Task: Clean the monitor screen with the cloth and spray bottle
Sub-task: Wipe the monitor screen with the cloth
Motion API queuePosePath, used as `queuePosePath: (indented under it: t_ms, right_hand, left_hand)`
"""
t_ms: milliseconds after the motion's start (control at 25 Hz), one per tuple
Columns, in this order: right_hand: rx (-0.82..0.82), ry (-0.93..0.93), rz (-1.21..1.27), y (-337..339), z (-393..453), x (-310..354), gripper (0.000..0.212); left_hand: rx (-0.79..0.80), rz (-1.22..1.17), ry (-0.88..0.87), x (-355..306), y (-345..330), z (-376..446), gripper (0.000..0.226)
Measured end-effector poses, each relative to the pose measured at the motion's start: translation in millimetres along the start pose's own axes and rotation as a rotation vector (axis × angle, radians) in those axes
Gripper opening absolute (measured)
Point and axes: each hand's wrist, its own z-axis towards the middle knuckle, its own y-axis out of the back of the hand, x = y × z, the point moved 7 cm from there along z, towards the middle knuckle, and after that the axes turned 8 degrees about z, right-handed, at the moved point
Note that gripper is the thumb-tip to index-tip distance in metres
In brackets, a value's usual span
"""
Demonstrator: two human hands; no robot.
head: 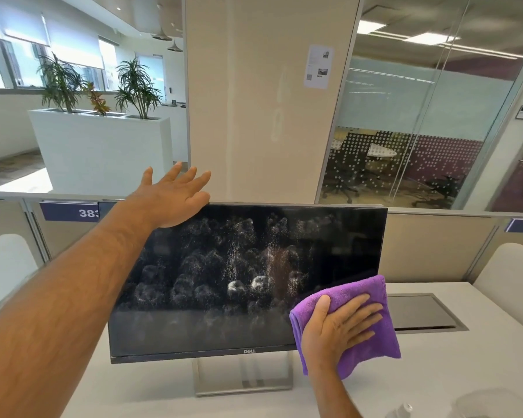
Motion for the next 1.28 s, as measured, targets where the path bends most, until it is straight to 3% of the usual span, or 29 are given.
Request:
queuePosePath:
  t_ms: [360, 760, 1000, 1280]
  right_hand:
    - [-0.071, 0.168, -0.036, 9.4, 59.9, 87.1, 0.086]
    - [-0.004, 0.41, -0.123, 3.4, 70.3, 151.5, 0.092]
    - [0.011, 0.634, -0.293, -5.9, 39.9, 119.9, 0.089]
    - [0.02, 0.409, -0.268, -3.0, 15.0, 33.6, 0.085]
  left_hand:
    - [0.004, -0.001, -0.008, -4.3, 5.5, -4.3, 0.071]
    - [0.012, -0.01, -0.01, -9.6, 12.1, -10.8, 0.071]
    - [0.016, -0.004, -0.009, -10.1, 11.0, -10.1, 0.071]
    - [0.02, -0.003, -0.008, -9.5, 11.2, -10.6, 0.071]
